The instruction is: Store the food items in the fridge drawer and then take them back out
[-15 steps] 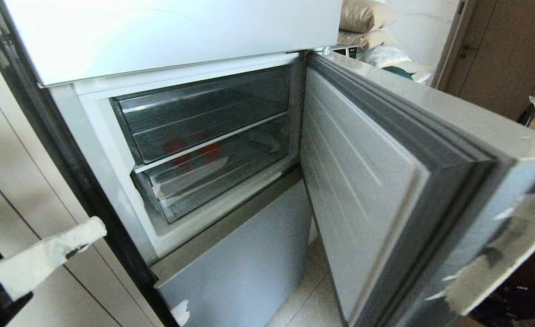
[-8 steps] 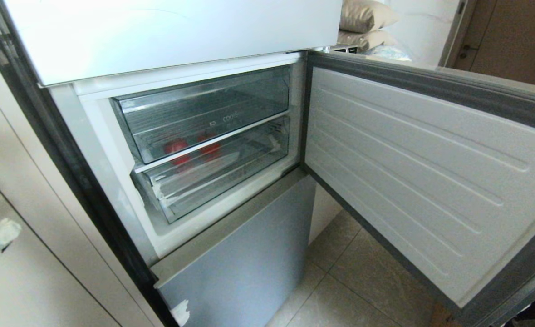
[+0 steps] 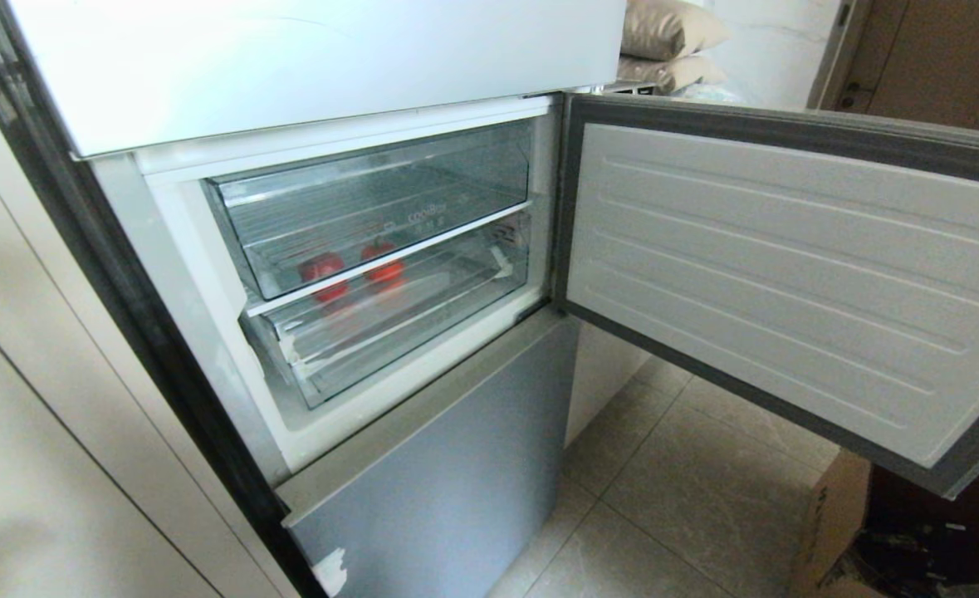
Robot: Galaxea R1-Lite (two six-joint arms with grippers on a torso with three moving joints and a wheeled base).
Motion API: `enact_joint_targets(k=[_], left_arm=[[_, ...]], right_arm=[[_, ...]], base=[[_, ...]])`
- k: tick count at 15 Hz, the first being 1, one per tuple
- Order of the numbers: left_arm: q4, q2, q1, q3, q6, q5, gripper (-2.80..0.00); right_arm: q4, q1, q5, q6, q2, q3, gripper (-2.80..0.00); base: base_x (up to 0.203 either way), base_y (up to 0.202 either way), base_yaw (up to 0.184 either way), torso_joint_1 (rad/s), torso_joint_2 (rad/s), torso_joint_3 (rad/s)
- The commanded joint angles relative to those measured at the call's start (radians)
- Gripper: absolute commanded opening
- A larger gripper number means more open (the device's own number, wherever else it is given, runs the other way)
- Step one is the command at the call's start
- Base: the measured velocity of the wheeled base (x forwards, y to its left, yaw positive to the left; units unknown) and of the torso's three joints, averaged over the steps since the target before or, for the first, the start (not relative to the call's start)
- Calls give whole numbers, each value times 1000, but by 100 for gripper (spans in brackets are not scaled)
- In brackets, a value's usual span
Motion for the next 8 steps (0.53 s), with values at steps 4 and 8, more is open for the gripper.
enact_joint_targets(k=[4, 8], left_arm=[[262, -275, -12, -29, 15, -17, -280], [258, -274, -13, -28, 4, 3, -280]], right_arm=[[0, 0, 0, 0, 1, 0, -280], [0, 0, 0, -1, 1, 0, -280]], base=[[0, 0, 0, 0, 0, 0], [0, 0, 0, 0, 0, 0]])
